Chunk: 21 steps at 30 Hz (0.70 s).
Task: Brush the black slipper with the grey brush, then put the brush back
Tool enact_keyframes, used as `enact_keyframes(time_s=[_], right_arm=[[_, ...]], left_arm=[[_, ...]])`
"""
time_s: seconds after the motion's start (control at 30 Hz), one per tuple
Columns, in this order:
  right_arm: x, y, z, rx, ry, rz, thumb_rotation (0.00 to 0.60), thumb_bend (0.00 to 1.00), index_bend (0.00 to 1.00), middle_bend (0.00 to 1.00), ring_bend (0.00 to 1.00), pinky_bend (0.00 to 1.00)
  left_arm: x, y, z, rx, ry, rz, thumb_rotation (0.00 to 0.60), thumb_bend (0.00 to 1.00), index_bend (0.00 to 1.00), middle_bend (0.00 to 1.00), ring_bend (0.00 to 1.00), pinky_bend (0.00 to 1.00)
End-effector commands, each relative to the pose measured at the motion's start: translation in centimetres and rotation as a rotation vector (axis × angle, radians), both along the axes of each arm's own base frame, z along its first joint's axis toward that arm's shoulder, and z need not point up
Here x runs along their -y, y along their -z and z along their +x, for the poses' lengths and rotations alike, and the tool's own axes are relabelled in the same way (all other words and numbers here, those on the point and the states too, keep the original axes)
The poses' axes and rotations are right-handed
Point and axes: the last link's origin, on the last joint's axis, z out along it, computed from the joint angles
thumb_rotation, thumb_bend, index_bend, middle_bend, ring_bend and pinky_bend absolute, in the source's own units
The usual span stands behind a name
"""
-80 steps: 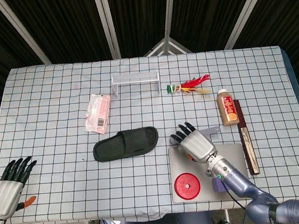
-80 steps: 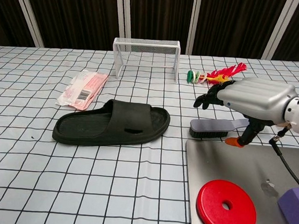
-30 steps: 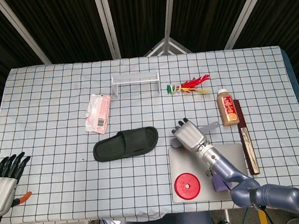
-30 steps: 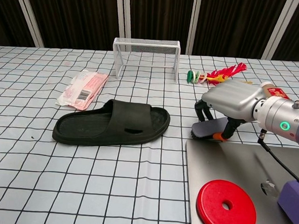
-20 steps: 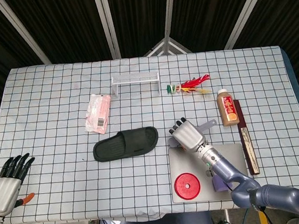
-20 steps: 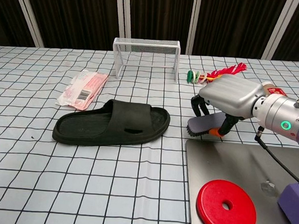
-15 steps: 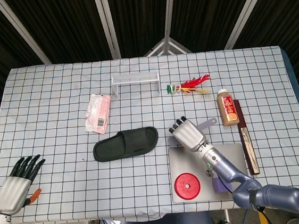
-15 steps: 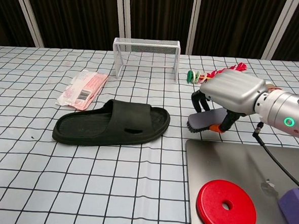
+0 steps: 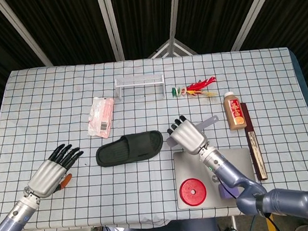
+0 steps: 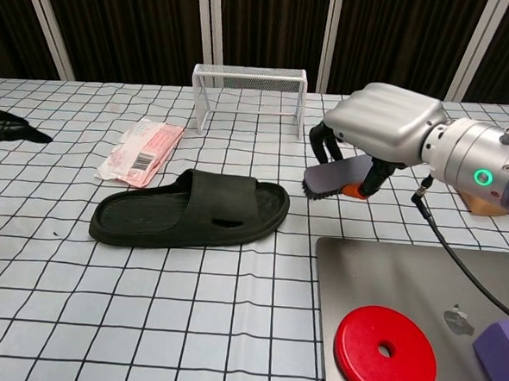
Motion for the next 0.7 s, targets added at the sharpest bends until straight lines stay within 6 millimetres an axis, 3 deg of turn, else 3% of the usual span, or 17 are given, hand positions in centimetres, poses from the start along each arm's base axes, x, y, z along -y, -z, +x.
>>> enact_keyframes(time_s=[0.03,0.33,0.7], right_arm=[[0.1,-0.2,0.6,0.002,-0.004,-0.002,0.600,0.53,0.64,0.60,0.36,0.34],[-0.9,-0.4,3.7,0.028,-0.061,0.008,0.600,0.53,0.64,0.60,0.36,0.34],[-1.6,0.1,5.4,0.040,-0.081,0.011,0.600,0.53,0.66,0.61,0.38,0.34]], left_arm=[[-1.0,0.8,1.2,-0.006,0.019,-0.022,0.600,0.64,0.05,0.13,0.09,0.04],[-2.9,4.6,3.5,-0.093,-0.010,-0.139,0.600,0.63,0.04,0.07,0.10,0.06],[-4.4,6.5,3.4,-0.120,-0.040,-0.163,0.600,0.63,0.00,0.13,0.10,0.06]])
